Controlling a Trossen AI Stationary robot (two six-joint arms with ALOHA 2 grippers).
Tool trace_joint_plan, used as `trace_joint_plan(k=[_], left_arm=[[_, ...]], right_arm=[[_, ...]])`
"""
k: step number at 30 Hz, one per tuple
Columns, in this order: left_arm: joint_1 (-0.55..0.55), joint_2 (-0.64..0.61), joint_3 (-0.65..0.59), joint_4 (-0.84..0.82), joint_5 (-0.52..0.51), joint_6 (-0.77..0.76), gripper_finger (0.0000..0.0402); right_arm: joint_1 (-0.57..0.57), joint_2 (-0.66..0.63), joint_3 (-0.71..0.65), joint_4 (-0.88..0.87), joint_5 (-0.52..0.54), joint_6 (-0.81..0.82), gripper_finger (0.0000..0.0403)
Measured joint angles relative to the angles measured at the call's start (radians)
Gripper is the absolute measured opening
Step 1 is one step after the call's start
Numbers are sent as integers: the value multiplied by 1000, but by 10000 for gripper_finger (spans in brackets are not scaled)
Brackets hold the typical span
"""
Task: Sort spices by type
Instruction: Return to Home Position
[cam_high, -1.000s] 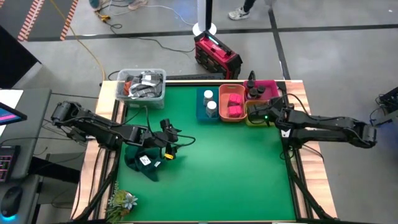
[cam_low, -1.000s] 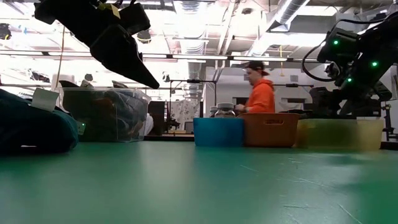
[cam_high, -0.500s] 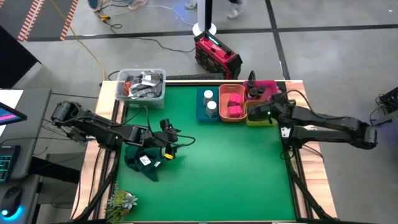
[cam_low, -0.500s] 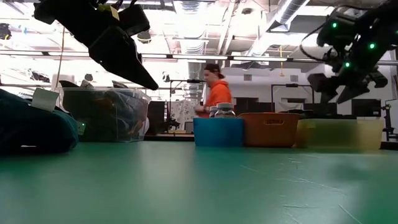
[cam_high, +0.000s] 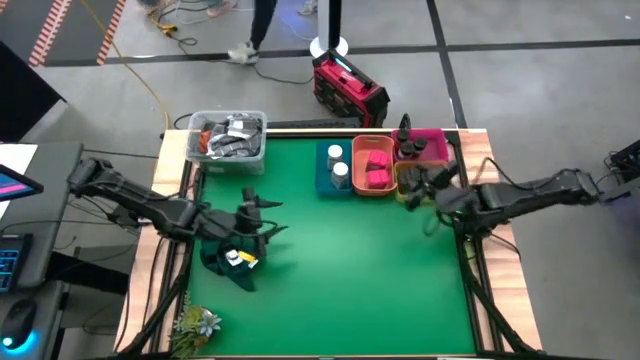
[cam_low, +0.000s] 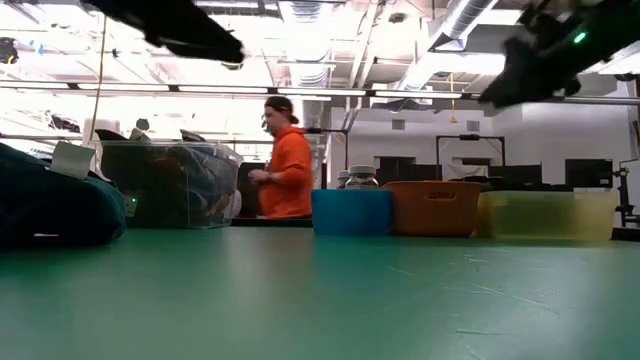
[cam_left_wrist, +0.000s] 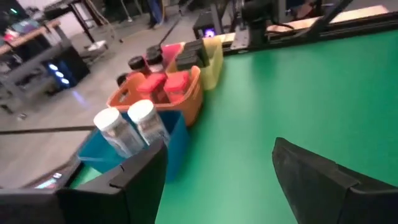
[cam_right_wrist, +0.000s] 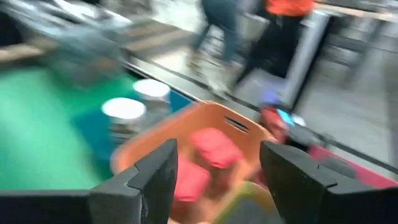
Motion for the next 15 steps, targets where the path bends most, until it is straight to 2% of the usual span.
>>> trace_joint_plan(k=[4, 8, 12, 15], left_arm=[[-21, -88, -103, 63, 0, -35, 272], [-14, -151, -234, 287, 29, 23, 271], [58, -163, -328, 510, 197, 60, 271], [150, -160, -333, 507, 286, 27, 271]], right_arm=[[175, -134, -56, 60, 2, -56, 256], [299, -265, -167, 184, 2, -120, 256], [339, -372, -291, 416, -23, -243, 255], [322, -420, -365, 584, -141, -335, 252]])
